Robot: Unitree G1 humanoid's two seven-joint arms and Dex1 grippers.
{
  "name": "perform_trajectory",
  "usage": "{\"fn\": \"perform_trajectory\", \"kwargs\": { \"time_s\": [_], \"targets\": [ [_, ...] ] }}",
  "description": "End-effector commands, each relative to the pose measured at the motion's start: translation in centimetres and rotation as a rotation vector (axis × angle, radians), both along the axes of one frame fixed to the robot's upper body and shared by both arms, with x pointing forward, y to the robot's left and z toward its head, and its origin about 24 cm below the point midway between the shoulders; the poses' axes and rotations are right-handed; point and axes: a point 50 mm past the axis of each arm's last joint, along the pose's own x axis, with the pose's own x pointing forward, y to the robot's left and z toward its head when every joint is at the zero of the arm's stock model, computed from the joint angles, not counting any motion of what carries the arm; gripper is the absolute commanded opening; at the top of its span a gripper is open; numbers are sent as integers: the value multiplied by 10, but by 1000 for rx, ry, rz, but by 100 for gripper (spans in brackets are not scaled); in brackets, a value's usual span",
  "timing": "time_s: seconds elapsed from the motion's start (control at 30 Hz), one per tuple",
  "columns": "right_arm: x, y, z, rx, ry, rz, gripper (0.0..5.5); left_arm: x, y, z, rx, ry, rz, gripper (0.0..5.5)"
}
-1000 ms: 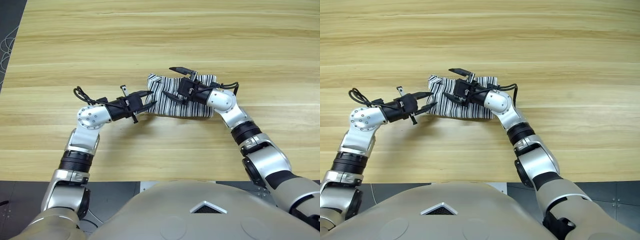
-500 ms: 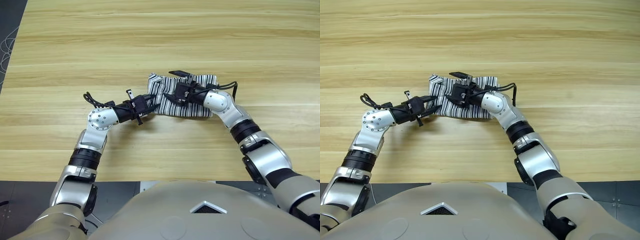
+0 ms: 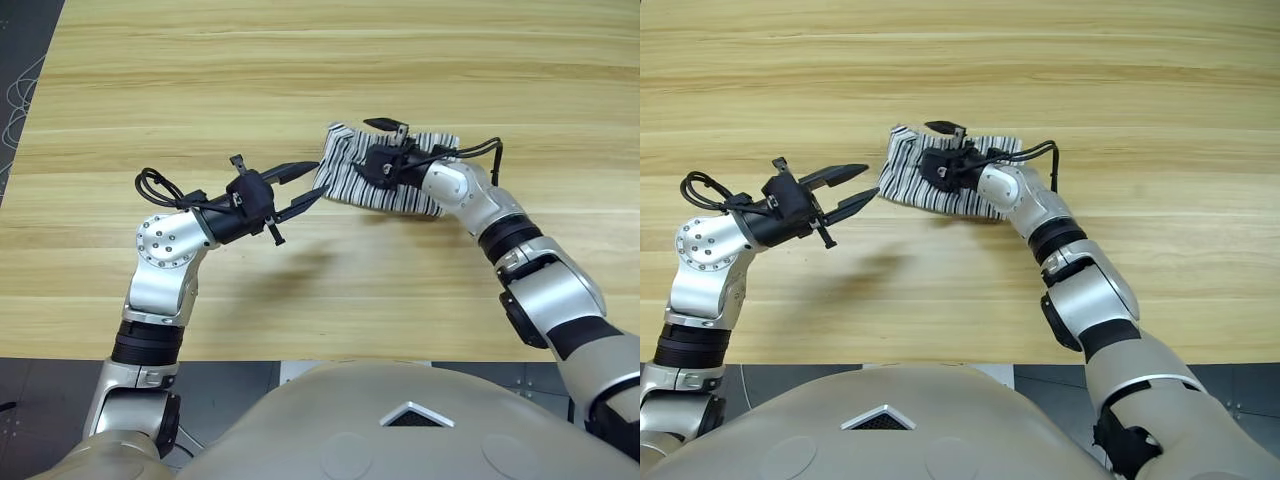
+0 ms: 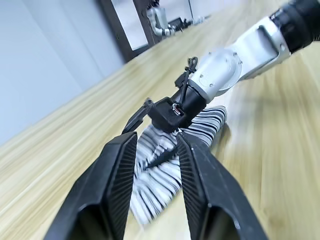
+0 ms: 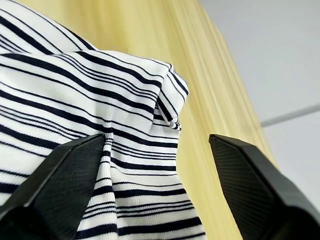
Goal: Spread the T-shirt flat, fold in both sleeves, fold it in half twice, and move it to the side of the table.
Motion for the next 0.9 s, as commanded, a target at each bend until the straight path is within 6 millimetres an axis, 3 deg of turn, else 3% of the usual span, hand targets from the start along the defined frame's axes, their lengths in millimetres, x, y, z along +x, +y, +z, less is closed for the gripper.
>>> {"fn": "perform_trajectory", "kwargs": {
  "time_s": [0.03, 0.17, 0.23, 0.3, 0.37, 0.47, 0.53, 0.63, 0.73, 0.77, 0.83, 0.9],
  "targets": [
    [-20, -132, -36, -238, 227, -469, 386, 25, 9, -20, -9, 65, 138, 149],
    [-39, -221, -17, -252, 240, -851, 386, 58, 14, -34, -101, 80, 348, 149],
    [-53, -254, -8, -204, 208, -1052, 386, 78, 17, -38, -176, 71, 490, 149],
    [-55, -271, 5, -131, 72, -1211, 386, 97, 20, -45, -208, 84, 641, 149],
    [-40, -267, 22, -10, -120, -1279, 386, 110, 22, -50, -237, 109, 769, 149],
    [-17, -244, 40, 92, -356, -1265, 386, 115, 19, -55, -281, 116, 840, 149],
    [-7, -230, 53, 64, -562, -1233, 386, 115, 17, -54, -306, 69, 877, 149],
    [3, -196, 75, -66, -997, -1030, 386, 115, 18, -44, -315, -62, 913, 149],
    [5, -131, 69, -76, -1271, -672, 386, 110, 16, -39, -266, -193, 941, 149],
    [2, -100, 54, -19, -1222, -537, 386, 108, 15, -41, -260, -200, 947, 149],
    [-16, -42, 9, 196, -824, -394, 386, 102, 18, -53, -309, -139, 1003, 149],
    [-39, -17, -22, 386, -451, -370, 386, 92, 24, -65, -306, -110, 1050, 149]
  ]
}}
